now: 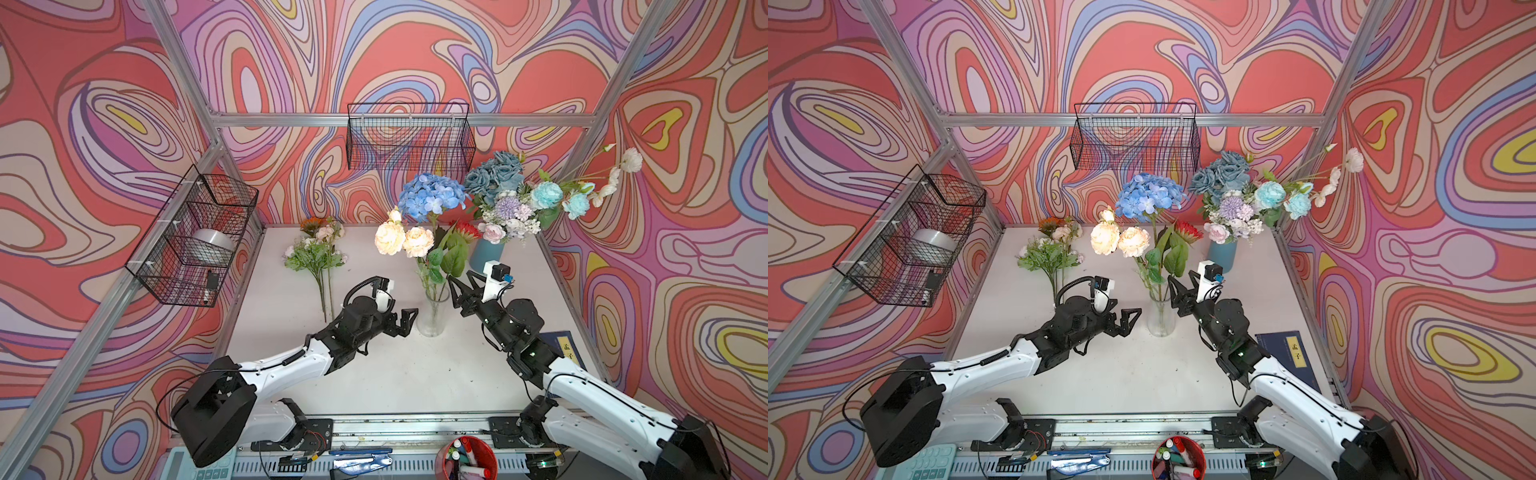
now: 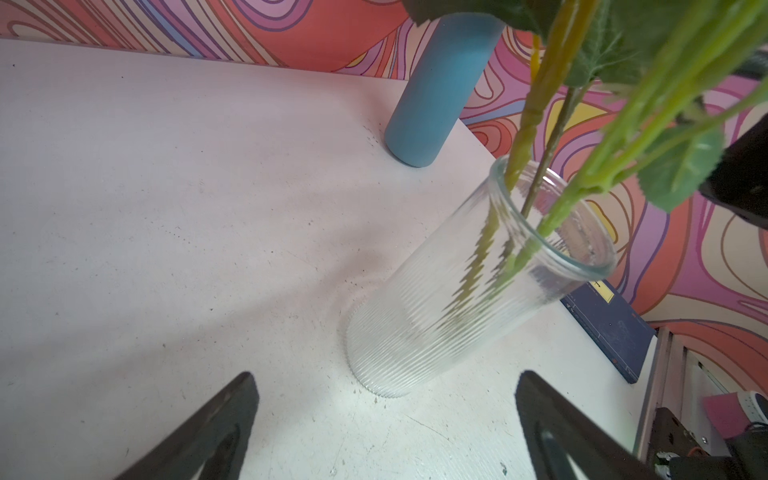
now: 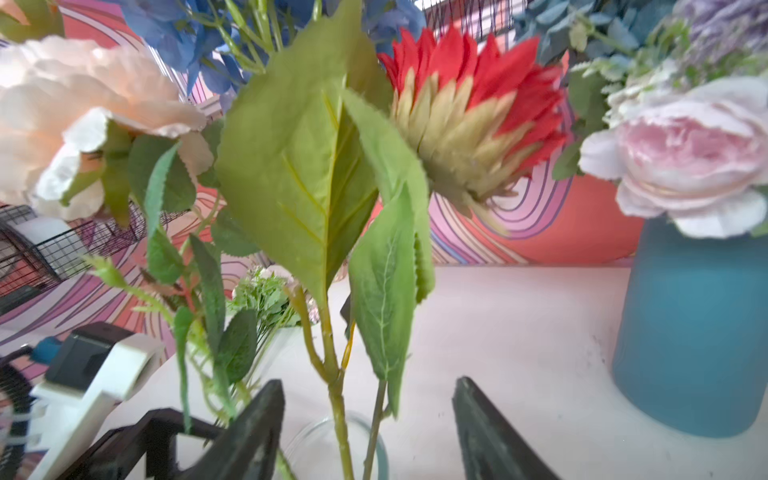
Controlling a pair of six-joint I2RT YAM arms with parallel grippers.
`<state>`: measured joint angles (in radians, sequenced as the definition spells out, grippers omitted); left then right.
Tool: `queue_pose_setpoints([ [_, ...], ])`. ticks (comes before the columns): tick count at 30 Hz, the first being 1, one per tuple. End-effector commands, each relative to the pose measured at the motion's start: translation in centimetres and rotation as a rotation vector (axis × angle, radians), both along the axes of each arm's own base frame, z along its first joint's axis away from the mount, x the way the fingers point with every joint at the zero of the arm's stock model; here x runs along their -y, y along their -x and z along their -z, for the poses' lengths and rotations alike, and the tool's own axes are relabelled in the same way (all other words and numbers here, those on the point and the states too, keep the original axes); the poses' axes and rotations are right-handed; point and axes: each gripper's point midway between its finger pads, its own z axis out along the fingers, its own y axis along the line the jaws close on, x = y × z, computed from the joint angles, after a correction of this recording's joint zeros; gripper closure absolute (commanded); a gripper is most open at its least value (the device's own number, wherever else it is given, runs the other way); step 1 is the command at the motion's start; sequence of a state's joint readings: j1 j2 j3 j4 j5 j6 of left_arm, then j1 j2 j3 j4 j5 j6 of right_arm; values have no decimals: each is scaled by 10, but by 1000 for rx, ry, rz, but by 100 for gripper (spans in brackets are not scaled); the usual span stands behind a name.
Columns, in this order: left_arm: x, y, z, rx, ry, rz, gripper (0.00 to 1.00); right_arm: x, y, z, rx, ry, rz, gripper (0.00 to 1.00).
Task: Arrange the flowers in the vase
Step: 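Lower the gerbera into the teal vase with the right gripper while the left withdraws, then open the right gripper while the left reaches to the pink rose stems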
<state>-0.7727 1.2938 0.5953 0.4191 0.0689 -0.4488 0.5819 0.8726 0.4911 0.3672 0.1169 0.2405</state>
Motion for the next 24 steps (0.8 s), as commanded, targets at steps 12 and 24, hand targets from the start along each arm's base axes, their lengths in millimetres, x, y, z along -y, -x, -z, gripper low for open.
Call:
queue_pose_setpoints([
  [12, -22, -29, -23, 47, 46, -135, 0, -25, 29, 83, -299, 259, -233, 2],
  [24, -58, -32, -21, 40, 49, -216, 0, -29, 11, 130, -365, 351, -211, 2],
])
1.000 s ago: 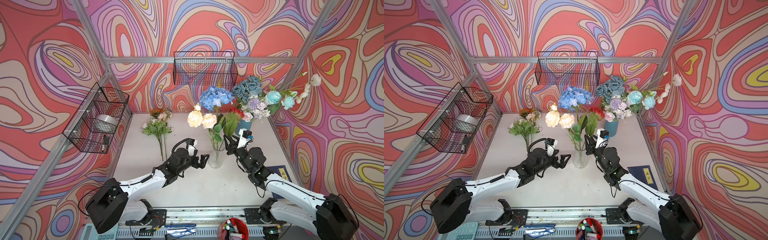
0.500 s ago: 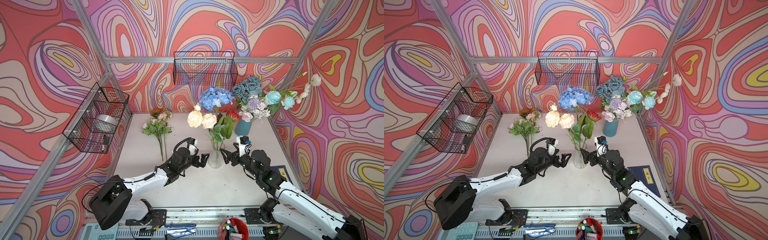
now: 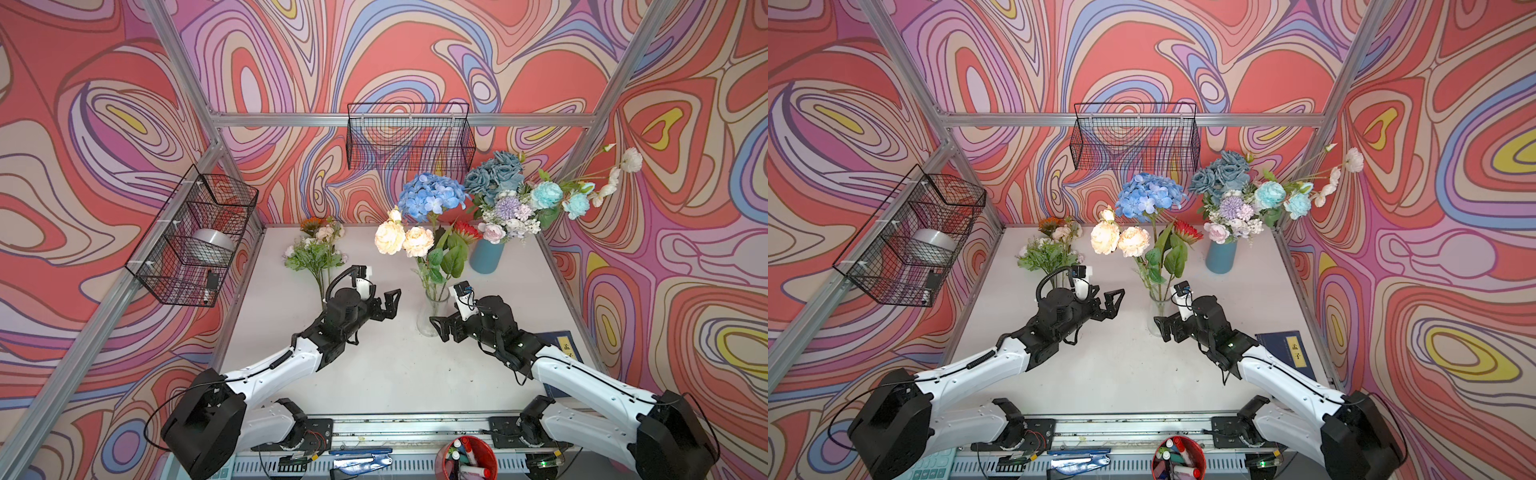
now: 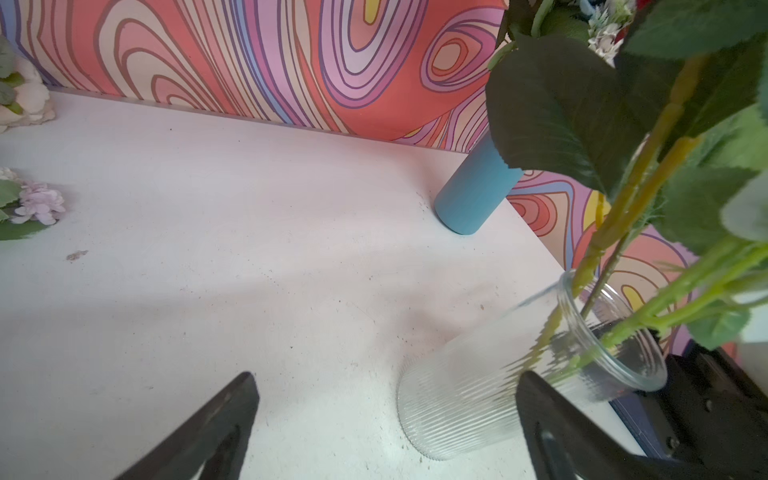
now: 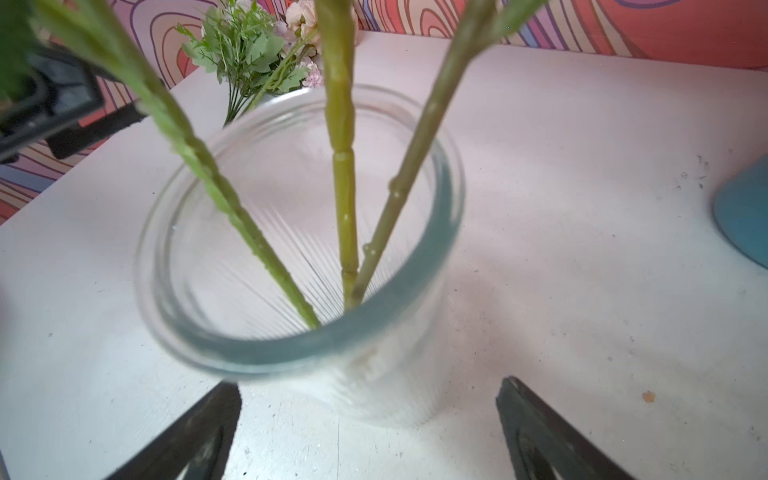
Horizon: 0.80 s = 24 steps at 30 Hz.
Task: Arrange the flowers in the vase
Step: 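Open the right gripper while the left reaches to the pink rose stems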
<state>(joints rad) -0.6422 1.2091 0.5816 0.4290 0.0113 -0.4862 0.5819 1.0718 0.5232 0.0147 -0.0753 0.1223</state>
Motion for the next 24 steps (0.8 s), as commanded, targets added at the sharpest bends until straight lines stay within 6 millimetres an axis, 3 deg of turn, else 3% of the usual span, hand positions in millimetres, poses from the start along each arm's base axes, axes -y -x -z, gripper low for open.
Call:
queue_pose_setpoints([
  [1, -7, 3, 7, -13, -13, -21, 0, -2, -8, 0, 35, 10, -3, 2],
  [7, -13, 0, 8, -7, -17, -47, 0, -14, -22, 6, 42, 15, -22, 3],
  [12, -32, -2, 7, 0, -21, -113, 0, -26, -36, 9, 44, -2, -34, 8],
  [14, -47, 2, 21, -21, -54, -158, 0, -30, -41, 13, 42, -8, -30, 10],
  [24, -134, 9, 43, -73, -148, -434, 0, -46, -80, 25, 56, -28, 24, 21],
])
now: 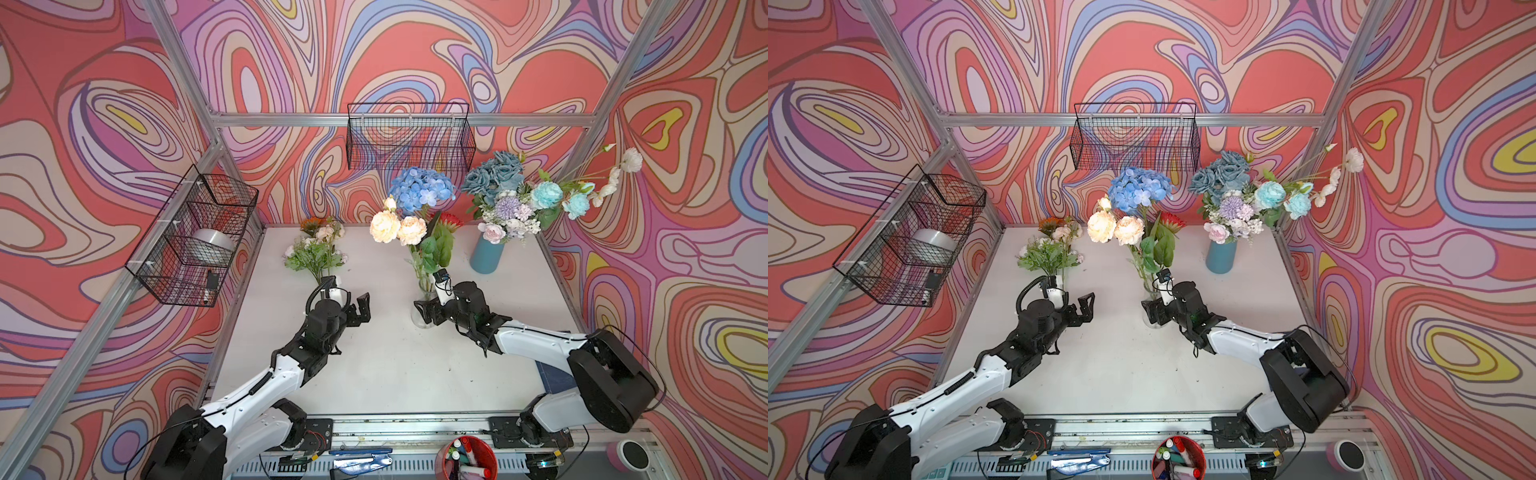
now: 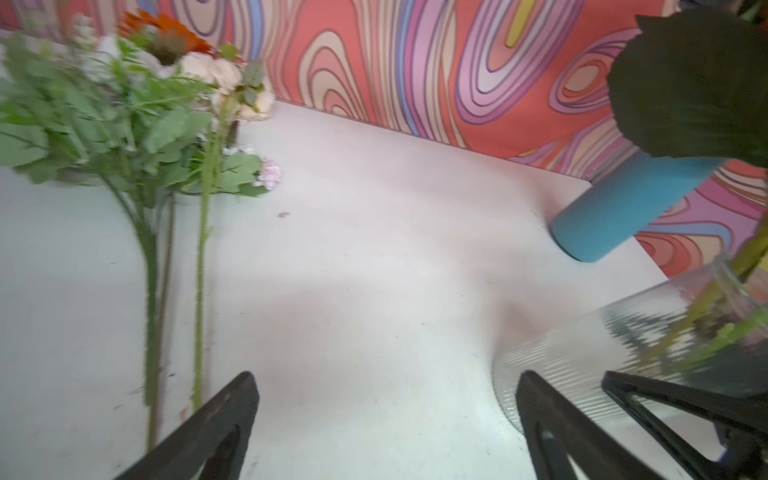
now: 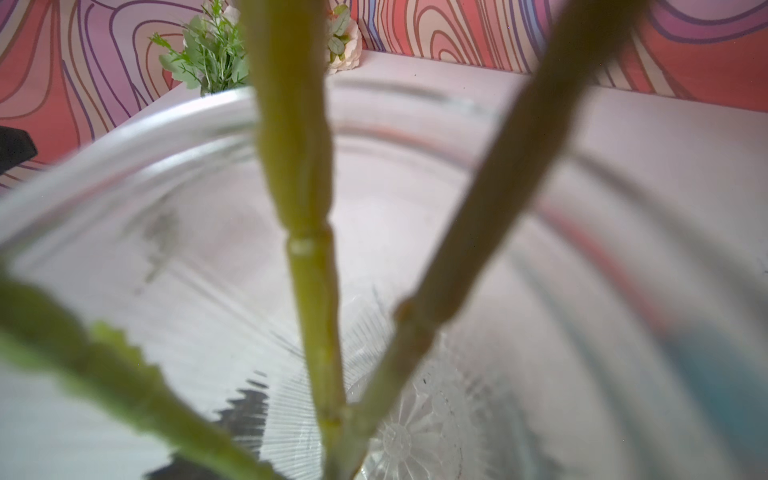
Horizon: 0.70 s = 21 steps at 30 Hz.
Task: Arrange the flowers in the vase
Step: 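Open the right gripper while the left reaches to the pink rose stems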
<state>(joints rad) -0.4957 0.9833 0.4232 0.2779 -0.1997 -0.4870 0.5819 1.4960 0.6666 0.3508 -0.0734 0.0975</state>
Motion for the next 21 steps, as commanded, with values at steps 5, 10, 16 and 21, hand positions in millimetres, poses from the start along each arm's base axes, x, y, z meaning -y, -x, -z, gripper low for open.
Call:
queue_pose_setpoints([
  [5, -52, 9, 23, -59, -52, -160, 0, -8, -33, 10, 7, -4, 69, 23],
  [10, -83, 6, 41, -137, -56, -254, 0, -19, -49, 7, 3, -2, 69, 16],
  [16, -98, -12, 58, -250, -37, -279, 0, -16, -44, -11, -5, -7, 65, 2],
  [21, -85, -43, 50, -277, -46, -202, 2, -4, -23, -30, -35, -15, 70, 2],
])
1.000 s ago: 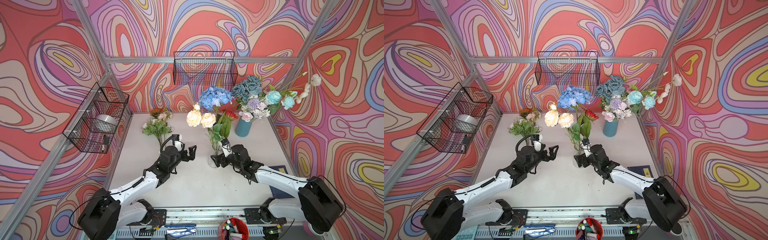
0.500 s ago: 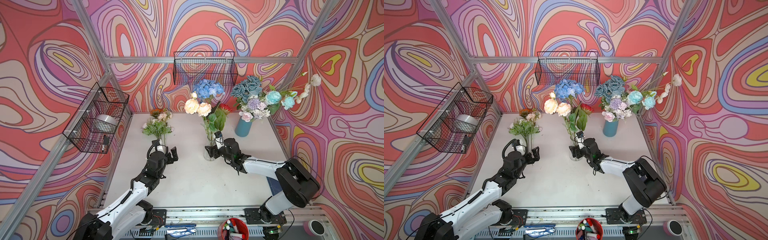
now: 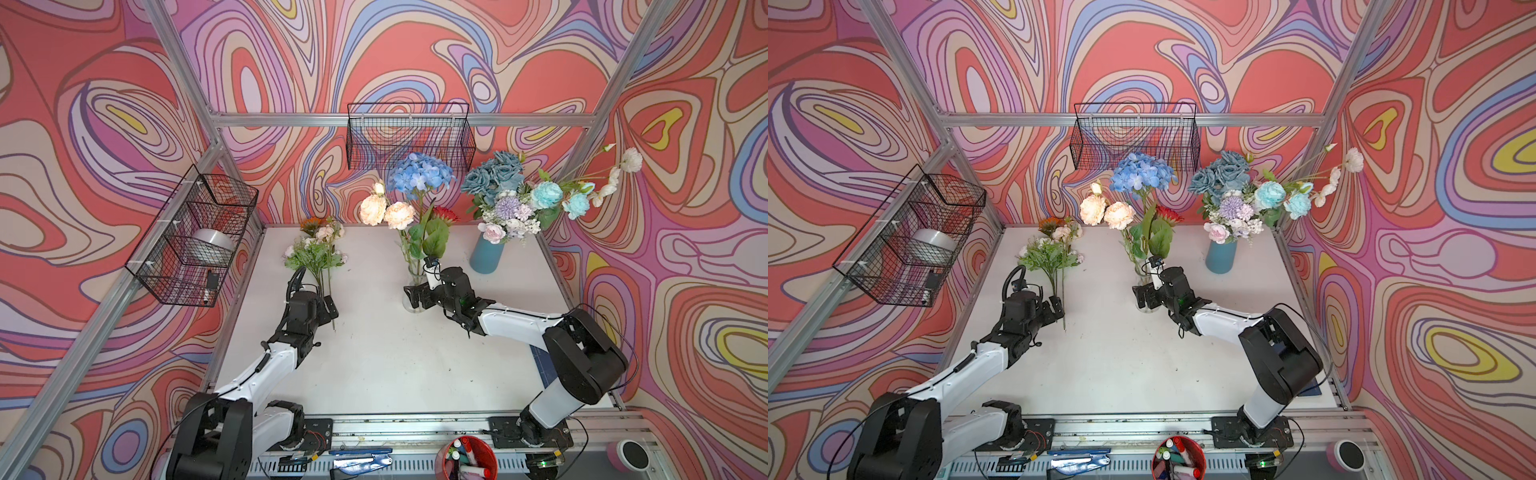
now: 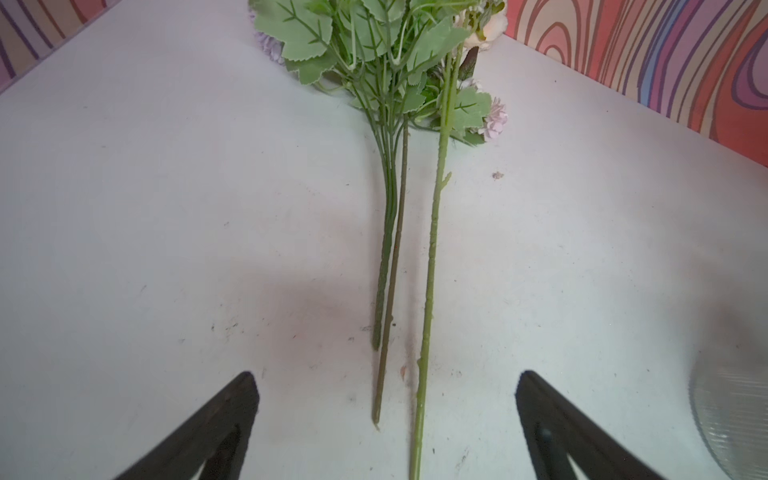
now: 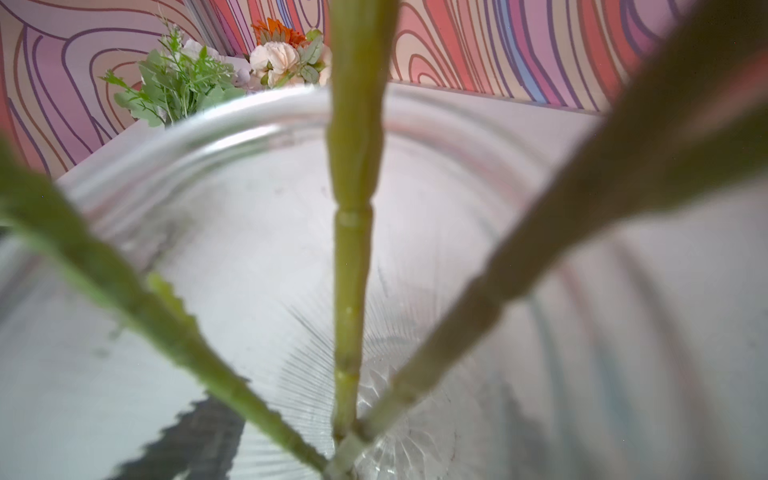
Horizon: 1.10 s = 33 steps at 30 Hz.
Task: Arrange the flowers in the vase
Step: 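Open the right gripper while the left reaches to the pink rose stems, then grasp the pink rose stem on the table with the left gripper and lift it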
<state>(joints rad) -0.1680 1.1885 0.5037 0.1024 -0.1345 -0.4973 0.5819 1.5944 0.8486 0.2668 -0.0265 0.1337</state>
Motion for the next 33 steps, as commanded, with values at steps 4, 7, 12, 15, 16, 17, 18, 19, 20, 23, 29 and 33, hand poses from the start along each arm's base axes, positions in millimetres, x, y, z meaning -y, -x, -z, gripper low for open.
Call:
queue_pose_setpoints([
  [4, 23, -39, -15, -50, 5, 131, 11, 22, 34, -18, -68, -6, 14, 2],
  [7, 27, -51, -4, -138, -15, 163, 23, 32, 47, -25, -87, -7, 33, 2],
  [12, 30, -63, 19, -263, -31, 173, 38, 51, 57, -39, -73, -2, 93, 2],
  [15, 33, -69, 30, -313, -28, 182, 48, 57, 58, -48, -46, -13, 117, 2],
  [16, 34, -71, 33, -326, -25, 189, 51, 57, 58, -49, -45, -17, 119, 2],
  [17, 35, -72, 37, -343, -25, 193, 53, 57, 58, -50, -42, -23, 121, 2],
  [18, 36, -73, 40, -354, -24, 196, 55, 56, 57, -50, -43, -28, 124, 1],
  [19, 36, -74, 43, -367, -20, 194, 55, 56, 55, -50, -42, -34, 127, 1],
  [20, 37, -77, 45, -373, -19, 192, 55, 55, 54, -50, -41, -41, 130, 1],
  [23, 36, -80, 51, -385, -15, 179, 55, 53, 50, -46, -53, -50, 141, 2],
  [29, 28, -77, 62, -445, -37, 131, 51, 51, 47, -44, -59, -52, 146, 2],
  [33, 27, -76, 67, -463, -41, 121, 50, 54, 47, -45, -51, -42, 154, 2],
])
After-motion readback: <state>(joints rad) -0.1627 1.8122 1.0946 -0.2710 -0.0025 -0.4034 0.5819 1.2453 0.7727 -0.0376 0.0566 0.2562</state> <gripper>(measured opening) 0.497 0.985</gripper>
